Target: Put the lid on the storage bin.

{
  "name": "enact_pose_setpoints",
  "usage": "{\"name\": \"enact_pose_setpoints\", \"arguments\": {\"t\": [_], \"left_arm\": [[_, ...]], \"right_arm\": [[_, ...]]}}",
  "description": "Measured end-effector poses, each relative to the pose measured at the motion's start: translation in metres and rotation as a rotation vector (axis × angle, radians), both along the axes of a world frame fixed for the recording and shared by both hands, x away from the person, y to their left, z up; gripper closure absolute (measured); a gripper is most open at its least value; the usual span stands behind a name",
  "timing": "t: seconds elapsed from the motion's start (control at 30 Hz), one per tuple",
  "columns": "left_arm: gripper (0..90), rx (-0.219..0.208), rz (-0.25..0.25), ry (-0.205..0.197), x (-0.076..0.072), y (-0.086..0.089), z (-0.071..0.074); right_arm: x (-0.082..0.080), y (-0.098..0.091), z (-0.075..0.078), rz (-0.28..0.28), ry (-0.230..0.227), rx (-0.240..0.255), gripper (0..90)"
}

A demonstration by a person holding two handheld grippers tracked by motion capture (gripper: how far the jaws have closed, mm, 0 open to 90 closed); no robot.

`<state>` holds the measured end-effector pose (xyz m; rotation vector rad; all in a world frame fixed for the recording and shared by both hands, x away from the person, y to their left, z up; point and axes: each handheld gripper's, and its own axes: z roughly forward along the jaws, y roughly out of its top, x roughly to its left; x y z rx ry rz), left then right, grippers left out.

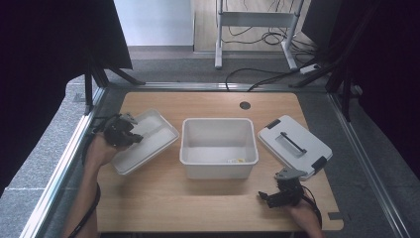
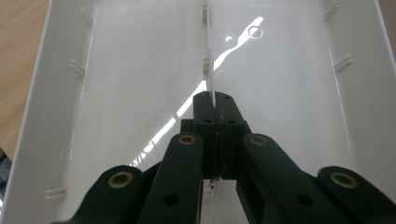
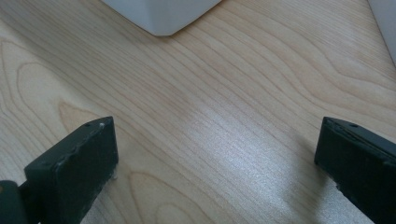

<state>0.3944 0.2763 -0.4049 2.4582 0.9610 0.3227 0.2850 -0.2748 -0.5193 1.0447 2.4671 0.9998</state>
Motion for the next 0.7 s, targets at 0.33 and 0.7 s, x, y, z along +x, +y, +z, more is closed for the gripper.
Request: {"name": "enact_pose_setpoints", "arguments": {"t": [0.33, 0.7], "left_arm": [[88.9, -0.012, -0.102, -0.026, -0.003, 0.001, 0.049], [89.0, -0.03, -0.333, -0.043, 0.004, -0.034, 0.084]], "right_arm": [[0.0, 0.0, 0.0, 0.001, -0.003, -0.001, 0.0], [0.0, 0.0, 0.0, 0.0, -0.003, 0.001, 0.0]]}}
